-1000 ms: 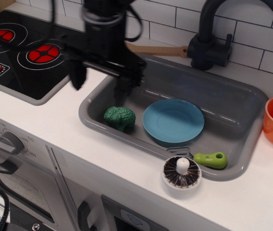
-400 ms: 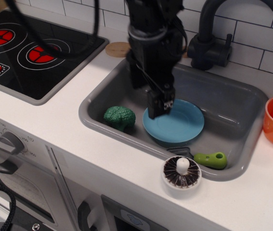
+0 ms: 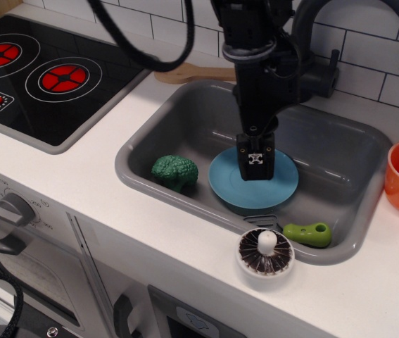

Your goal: Put spatula on plate sink

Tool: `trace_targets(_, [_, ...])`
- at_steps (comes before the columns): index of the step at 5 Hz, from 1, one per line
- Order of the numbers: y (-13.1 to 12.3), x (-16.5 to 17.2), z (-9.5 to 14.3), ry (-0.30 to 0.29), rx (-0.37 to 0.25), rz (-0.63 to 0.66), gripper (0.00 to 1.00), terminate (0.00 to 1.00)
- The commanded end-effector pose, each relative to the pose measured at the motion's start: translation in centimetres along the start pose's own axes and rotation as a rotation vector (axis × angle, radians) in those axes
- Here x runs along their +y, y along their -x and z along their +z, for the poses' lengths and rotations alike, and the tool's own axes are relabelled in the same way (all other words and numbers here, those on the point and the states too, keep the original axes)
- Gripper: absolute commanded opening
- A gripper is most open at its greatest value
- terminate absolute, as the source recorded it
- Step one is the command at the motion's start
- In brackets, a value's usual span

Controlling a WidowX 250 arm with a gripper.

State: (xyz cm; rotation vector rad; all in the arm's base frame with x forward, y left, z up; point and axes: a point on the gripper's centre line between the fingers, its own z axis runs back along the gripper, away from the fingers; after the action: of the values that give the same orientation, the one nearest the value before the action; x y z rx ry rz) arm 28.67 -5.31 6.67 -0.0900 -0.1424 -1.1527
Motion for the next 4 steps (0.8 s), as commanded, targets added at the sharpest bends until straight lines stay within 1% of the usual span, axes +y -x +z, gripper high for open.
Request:
trace_targets(1, [-2.2,-1.1,-1.3,-0.028,-0.008,-0.153,1.0,0.0])
trace_targets(2, [-3.1,-1.2,-2.8,-0.054,0.001,-0.125,1.0,0.0])
trace_targets(3, [-3.6,-1.7,-3.9,-0.061,0.002,-0.116,1.0,0.0])
trace_targets(4, [-3.8,-2.2,-5.0,-0.056,0.017,-0.137,1.0,0.0])
